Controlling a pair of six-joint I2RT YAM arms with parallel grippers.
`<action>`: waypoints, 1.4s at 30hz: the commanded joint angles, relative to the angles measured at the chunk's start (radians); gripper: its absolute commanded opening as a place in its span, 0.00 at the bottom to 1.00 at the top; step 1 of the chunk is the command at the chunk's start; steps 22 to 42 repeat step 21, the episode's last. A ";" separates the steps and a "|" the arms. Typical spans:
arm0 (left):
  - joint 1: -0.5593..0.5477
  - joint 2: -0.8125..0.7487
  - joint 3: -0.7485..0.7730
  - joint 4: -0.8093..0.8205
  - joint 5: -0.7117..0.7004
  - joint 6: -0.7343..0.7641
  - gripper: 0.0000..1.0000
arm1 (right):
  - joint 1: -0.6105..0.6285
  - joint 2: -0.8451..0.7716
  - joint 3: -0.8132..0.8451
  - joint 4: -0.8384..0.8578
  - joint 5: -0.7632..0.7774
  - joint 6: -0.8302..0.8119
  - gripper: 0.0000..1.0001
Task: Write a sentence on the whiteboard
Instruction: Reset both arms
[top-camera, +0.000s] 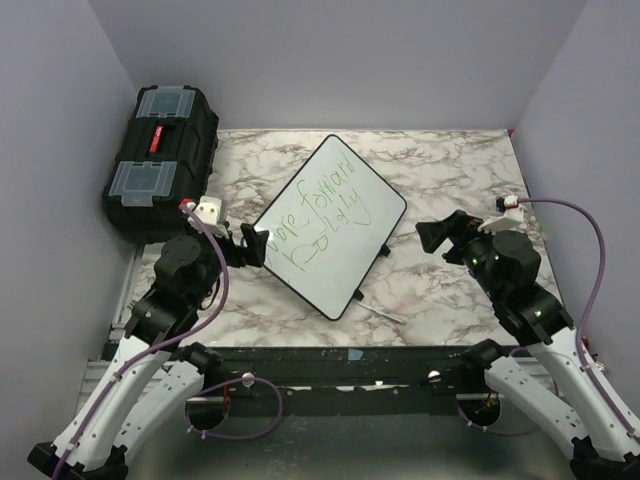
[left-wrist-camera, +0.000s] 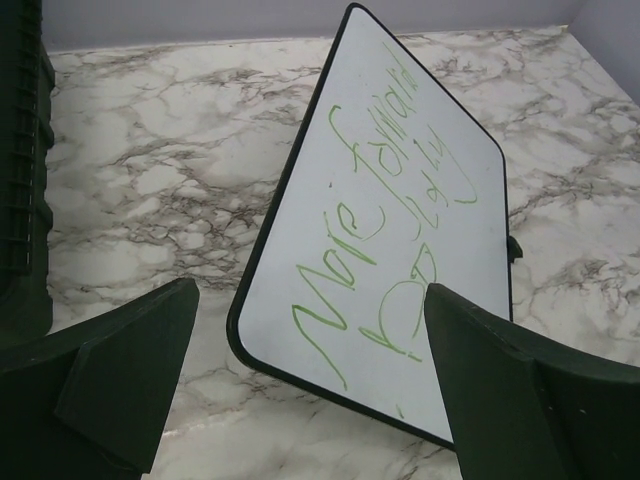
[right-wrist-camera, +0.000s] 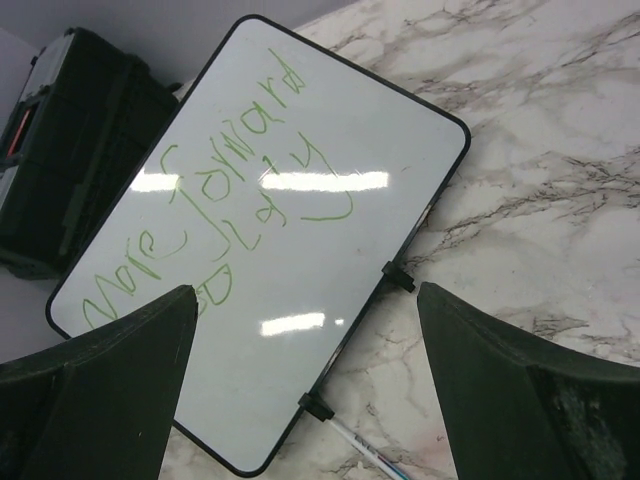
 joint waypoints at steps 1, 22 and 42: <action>0.006 -0.068 -0.076 0.106 -0.045 0.071 0.99 | 0.006 -0.051 -0.029 0.016 0.073 0.009 0.94; 0.006 -0.193 -0.178 0.212 0.032 0.112 0.98 | 0.006 -0.060 -0.036 0.010 0.099 0.035 0.94; 0.006 -0.193 -0.178 0.212 0.032 0.112 0.98 | 0.006 -0.060 -0.036 0.010 0.099 0.035 0.94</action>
